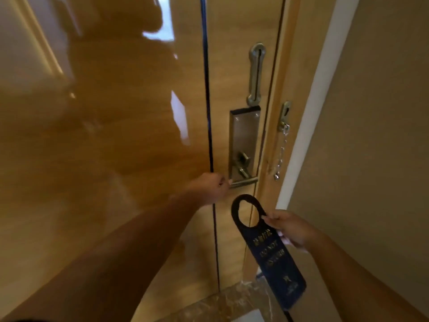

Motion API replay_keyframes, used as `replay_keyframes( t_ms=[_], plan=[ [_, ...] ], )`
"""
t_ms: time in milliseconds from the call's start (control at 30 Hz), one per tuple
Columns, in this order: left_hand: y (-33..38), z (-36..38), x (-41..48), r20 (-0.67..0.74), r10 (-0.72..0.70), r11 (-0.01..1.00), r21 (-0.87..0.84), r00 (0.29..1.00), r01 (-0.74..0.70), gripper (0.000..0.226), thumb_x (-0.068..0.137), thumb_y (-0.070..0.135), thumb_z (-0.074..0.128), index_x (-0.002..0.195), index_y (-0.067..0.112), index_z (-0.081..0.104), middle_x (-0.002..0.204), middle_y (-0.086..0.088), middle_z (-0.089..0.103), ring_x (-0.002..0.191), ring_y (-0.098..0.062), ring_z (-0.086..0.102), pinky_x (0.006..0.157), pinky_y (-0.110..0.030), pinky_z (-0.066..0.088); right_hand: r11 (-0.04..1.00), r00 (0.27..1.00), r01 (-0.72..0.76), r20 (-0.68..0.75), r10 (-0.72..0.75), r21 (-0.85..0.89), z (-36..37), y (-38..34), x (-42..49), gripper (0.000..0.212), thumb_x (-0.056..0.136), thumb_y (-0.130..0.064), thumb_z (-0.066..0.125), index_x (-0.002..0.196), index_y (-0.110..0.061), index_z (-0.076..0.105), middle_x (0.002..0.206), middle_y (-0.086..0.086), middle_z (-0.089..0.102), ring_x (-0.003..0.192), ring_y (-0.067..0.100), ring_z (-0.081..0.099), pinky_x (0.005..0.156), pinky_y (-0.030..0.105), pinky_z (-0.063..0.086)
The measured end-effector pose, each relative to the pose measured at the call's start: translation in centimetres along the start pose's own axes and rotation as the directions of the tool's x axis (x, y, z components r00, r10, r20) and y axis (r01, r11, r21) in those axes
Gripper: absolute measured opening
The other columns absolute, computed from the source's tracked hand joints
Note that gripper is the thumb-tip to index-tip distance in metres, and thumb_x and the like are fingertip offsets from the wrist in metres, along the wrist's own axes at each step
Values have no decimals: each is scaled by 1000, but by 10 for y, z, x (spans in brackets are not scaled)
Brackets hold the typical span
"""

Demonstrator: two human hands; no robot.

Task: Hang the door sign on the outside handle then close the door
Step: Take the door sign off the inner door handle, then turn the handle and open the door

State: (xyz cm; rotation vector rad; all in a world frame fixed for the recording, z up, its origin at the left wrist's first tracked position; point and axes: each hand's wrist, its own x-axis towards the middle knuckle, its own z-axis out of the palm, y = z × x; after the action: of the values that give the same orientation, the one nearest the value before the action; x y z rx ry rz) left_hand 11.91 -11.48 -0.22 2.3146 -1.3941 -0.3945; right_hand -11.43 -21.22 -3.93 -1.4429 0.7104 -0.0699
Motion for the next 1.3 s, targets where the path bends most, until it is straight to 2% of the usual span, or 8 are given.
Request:
replay_keyframes(
  t_ms=[200, 333, 433, 633, 733, 833, 1133, 1300],
  plan=[
    [50, 20, 42, 213, 1, 996, 85, 977, -20, 57, 99, 47, 21, 103, 8, 61, 95, -15, 64, 93, -29, 55, 77, -37, 38, 997, 981, -40, -187, 50, 61, -99, 43, -57, 23, 78, -35, 59, 82, -16, 71, 84, 10, 72, 81, 27, 65, 75, 39, 41],
    [46, 32, 45, 100, -33, 992, 125, 994, 21, 48, 101, 35, 17, 138, 12, 38, 121, -21, 58, 107, -32, 54, 93, -39, 38, 990, 964, -137, -227, 139, 23, -122, 62, -62, 27, 87, -30, 58, 89, -4, 67, 89, 20, 67, 83, 29, 58, 75, 38, 39],
    [50, 39, 45, 1, -109, 980, 169, 994, 108, 46, 99, 22, 25, 145, 21, 20, 120, -19, 55, 101, -33, 57, 85, -49, 50, 989, 969, -151, -196, 148, 2, -133, 58, -53, 27, 91, -28, 54, 69, -22, 69, 73, 2, 68, 65, 17, 60, 59, 26, 42],
    [46, 57, 35, -256, -293, 926, 161, 921, 340, 43, 98, 43, 24, 105, 16, 58, 75, -6, 57, 64, -25, 52, 57, -33, 38, 991, 996, -88, -29, 86, -97, -134, 15, -12, 22, 78, -41, 60, 72, -22, 68, 76, 3, 70, 68, 17, 64, 69, 35, 44],
    [42, 84, 33, -221, -398, 897, -295, 890, 328, 38, 98, 34, 31, 117, 10, 53, 103, -18, 62, 90, -35, 58, 75, -39, 46, 997, 998, -41, 38, 43, -58, -117, 3, 6, 26, 78, -36, 59, 88, -15, 69, 78, 5, 71, 72, 18, 67, 69, 35, 45],
    [45, 96, 33, -211, -521, 733, -608, 827, 307, 46, 95, 45, 35, 101, 8, 61, 99, -19, 63, 89, -33, 58, 82, -45, 49, 1000, 998, 17, 58, -17, 1, -101, -5, 26, 25, 89, -27, 53, 99, -8, 64, 84, 7, 69, 81, 23, 64, 73, 37, 46],
    [58, 105, 13, -227, -514, 775, -536, 827, 334, 38, 83, 54, 31, 71, 27, 54, 77, -4, 62, 72, -25, 59, 60, -37, 46, 951, 991, 121, 25, -134, 286, -75, -17, 39, 28, 94, -30, 47, 107, -12, 64, 104, 12, 70, 98, 29, 67, 86, 46, 49],
    [69, 123, -27, -185, -485, 783, -526, 855, 330, 44, 82, 53, 29, 70, 21, 57, 69, 2, 57, 69, -27, 57, 62, -37, 42, 961, 966, 207, -193, -172, 182, -65, -15, 29, 26, 96, -33, 41, 98, -22, 64, 89, 0, 72, 84, 22, 68, 64, 31, 51]
  ],
)
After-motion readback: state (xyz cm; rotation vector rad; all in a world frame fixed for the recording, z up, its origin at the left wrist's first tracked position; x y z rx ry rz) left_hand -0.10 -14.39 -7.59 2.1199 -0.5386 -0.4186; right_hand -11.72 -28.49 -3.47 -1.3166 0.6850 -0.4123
